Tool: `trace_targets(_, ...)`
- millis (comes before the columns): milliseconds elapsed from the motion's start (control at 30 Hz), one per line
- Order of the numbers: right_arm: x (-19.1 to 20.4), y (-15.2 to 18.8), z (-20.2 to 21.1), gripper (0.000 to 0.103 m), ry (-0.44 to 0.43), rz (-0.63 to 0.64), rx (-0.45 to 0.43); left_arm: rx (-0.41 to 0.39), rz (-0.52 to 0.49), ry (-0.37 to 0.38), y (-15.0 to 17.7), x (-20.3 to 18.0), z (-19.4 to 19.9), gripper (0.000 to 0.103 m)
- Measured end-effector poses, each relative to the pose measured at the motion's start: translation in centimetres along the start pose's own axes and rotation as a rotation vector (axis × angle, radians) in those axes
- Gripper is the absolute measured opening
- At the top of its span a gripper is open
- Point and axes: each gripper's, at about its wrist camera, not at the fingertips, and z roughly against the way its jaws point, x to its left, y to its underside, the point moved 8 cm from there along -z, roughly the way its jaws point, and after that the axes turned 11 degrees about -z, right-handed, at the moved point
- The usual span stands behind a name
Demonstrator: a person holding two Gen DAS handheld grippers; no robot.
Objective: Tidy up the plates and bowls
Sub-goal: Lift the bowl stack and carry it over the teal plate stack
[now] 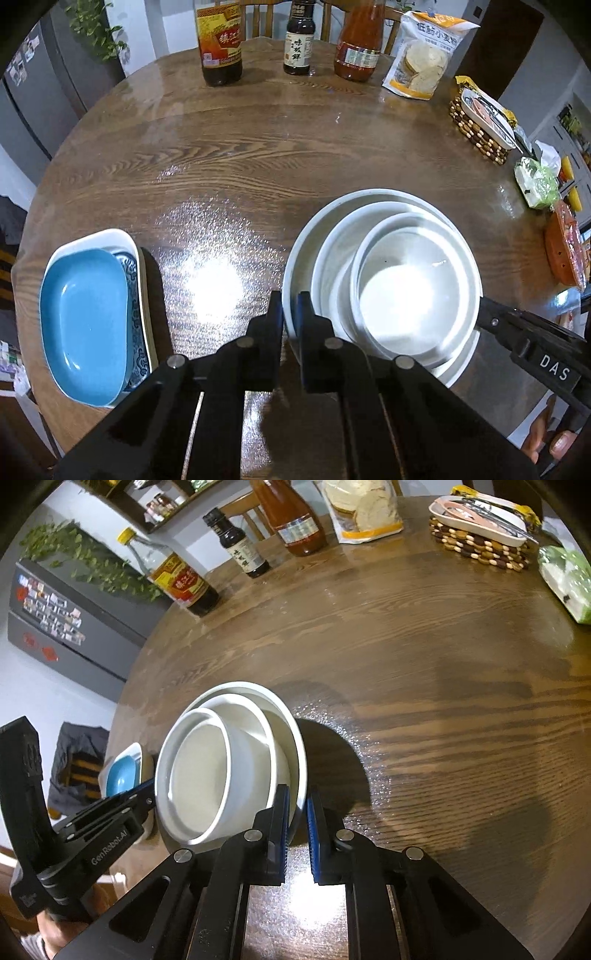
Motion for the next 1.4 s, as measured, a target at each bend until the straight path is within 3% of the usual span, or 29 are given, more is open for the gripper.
trace_targets(433,-0.7,-1.0,0.6,0.013,0.021,-0.064,-0.052,0.001,-0.038,-0.002,-1.2,-0.8,-0.5,0.004)
trace_targets(733,2.6,-1.9,2.6,0.013,-0.012,0.03,-0.097,-0.114,0.016,-0.036,-2.1,0.5,2.6,0.004)
trace_targets(1067,12.2,-0.5,1.8,0.013,-0.12,0.26,-0.032,-0.201,0.193,-0.173,0.5,8.2,8.4,0.004)
trace_targets(1400,19.6,2.8,-3.7,0.013,-0.195,0.387,0.128,-0.157,0.38,-0.286,5.2,16.2,10.6,0.004)
